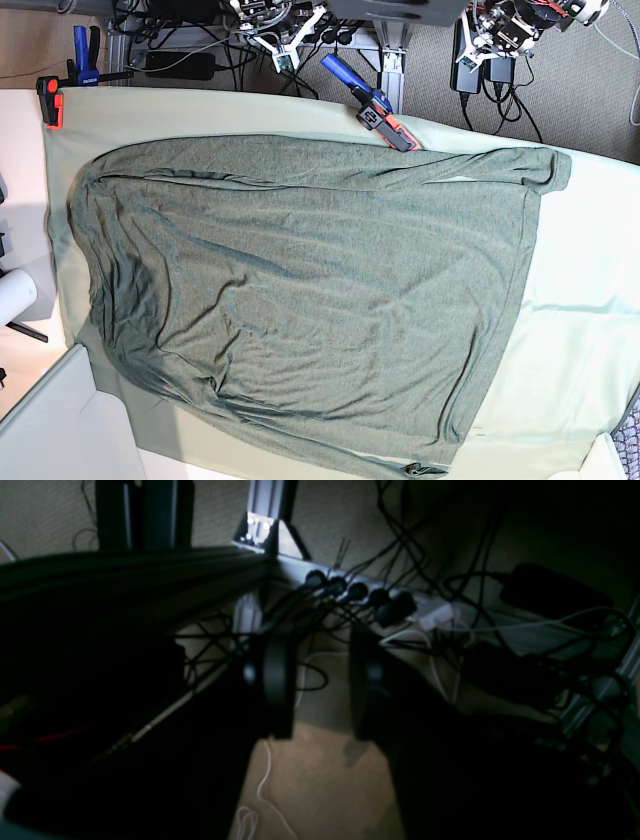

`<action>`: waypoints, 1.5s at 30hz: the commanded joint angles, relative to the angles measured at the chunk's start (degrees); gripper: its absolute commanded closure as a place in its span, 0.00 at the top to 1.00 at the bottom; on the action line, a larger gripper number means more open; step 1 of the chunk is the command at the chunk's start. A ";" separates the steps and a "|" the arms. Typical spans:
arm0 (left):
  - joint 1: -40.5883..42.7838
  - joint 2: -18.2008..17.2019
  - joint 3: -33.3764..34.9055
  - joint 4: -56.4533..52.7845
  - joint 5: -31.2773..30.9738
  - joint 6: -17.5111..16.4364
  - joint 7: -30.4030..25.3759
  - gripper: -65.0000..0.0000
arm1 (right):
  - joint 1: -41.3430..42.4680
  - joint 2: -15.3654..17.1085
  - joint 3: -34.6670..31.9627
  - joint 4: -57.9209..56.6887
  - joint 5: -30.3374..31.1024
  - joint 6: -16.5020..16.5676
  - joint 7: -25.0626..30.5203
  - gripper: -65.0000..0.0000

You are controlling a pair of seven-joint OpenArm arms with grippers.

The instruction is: Fold the T-shirt properly

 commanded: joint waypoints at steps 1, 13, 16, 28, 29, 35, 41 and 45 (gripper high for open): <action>-0.26 0.11 0.00 0.33 0.04 0.37 -0.13 0.18 | -0.11 0.31 -0.04 0.46 -0.15 -0.46 0.72 0.26; 0.22 -0.20 0.00 0.59 0.07 -5.75 -0.22 0.19 | -0.15 0.31 -0.04 0.46 -0.17 -0.46 0.70 0.26; 1.53 -0.42 0.00 2.08 0.04 -5.79 -0.90 0.19 | -0.74 0.50 -0.04 0.48 -0.17 -0.46 0.66 0.26; 11.67 -4.02 0.00 17.49 0.02 -5.64 -5.14 0.19 | -9.33 4.00 -0.07 8.52 -0.13 -0.20 0.66 0.26; 12.46 -4.17 0.00 18.84 0.02 -5.64 -5.11 0.19 | -10.51 4.31 -0.07 10.19 0.04 -0.11 0.63 0.26; 18.67 -6.12 -1.11 28.55 -0.02 -5.64 -5.09 0.19 | -19.76 6.78 -0.07 24.20 1.97 0.00 -2.47 0.26; 26.86 -6.88 -9.68 41.90 -2.16 -5.70 -5.07 0.19 | -29.22 11.02 0.07 40.98 9.11 -0.07 -7.54 0.26; 33.24 -7.10 -15.63 54.38 -5.07 -9.16 -2.36 0.19 | -35.01 12.98 1.70 52.04 9.14 -0.07 -9.62 0.26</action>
